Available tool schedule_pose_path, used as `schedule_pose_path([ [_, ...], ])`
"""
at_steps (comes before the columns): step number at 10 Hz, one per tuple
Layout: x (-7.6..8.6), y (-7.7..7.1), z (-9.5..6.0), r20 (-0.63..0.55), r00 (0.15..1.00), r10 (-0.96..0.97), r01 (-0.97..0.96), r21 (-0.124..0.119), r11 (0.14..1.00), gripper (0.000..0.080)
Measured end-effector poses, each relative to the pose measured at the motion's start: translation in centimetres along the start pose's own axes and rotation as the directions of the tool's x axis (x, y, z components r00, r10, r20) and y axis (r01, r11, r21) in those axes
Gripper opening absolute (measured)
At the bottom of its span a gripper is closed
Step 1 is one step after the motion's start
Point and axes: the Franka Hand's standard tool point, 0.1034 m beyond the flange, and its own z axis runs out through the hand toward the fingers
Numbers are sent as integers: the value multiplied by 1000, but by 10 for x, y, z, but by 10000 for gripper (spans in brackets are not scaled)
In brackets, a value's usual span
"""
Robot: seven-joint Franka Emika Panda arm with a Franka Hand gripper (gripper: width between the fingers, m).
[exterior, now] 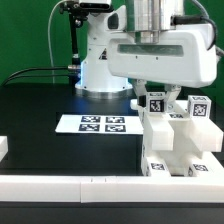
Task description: Assemble chair
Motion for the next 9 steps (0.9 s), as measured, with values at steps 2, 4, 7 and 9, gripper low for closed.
schedule_pose_path([
  [2, 2, 0, 2, 32, 906, 423, -423, 13, 906, 393],
  [4, 2, 1, 3, 32, 904, 427, -428, 19, 904, 394],
  [7, 0, 2, 2, 44, 976, 212, -212, -2, 977, 631],
  [9, 2, -1, 0, 57, 984, -169, 169, 8, 986, 644],
])
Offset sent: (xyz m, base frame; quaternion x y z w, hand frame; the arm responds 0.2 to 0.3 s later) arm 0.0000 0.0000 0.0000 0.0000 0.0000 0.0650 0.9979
